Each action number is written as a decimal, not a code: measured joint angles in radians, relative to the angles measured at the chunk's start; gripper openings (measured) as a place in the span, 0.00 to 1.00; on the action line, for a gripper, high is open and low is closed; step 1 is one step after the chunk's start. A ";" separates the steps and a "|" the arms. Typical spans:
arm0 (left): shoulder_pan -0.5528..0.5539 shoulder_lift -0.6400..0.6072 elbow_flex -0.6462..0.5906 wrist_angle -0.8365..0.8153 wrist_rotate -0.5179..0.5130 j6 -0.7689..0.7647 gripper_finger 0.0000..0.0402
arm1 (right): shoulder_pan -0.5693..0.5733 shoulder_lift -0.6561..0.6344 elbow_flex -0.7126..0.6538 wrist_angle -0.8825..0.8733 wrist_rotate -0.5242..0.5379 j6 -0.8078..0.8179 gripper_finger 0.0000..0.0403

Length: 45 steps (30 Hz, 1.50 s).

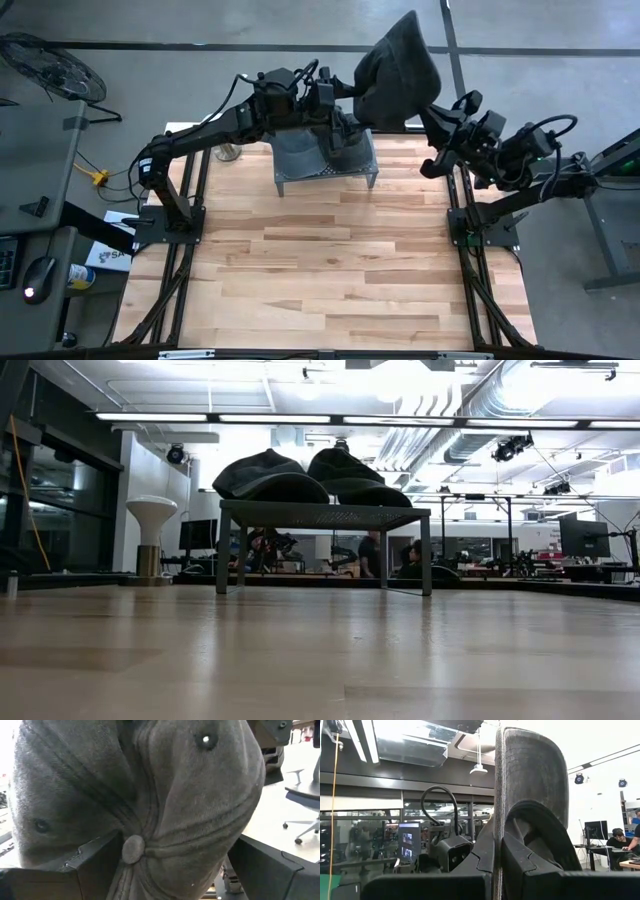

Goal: Pick & Place hat
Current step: Stack the black cap on top of the other black cap

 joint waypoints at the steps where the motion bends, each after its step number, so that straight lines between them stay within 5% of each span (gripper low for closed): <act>1: 0.000 0.000 0.000 0.000 0.005 -0.008 0.86 | 0.000 0.000 0.000 -0.001 0.000 0.000 0.01; 8: 0.000 0.000 0.000 -0.001 0.028 -0.018 0.79 | 0.000 0.000 0.000 -0.008 0.000 0.002 0.01; 21: 0.000 0.000 0.000 -0.030 0.029 -0.024 0.06 | 0.000 0.000 0.000 -0.020 0.009 0.000 0.01; 35: 0.000 -0.007 0.000 -0.076 0.003 0.003 0.06 | 0.001 -0.014 0.000 -0.153 0.080 -0.002 0.16; 45: 0.000 -0.049 0.000 -0.235 -0.049 0.148 0.06 | 0.051 -0.078 0.000 -0.495 0.179 0.195 0.22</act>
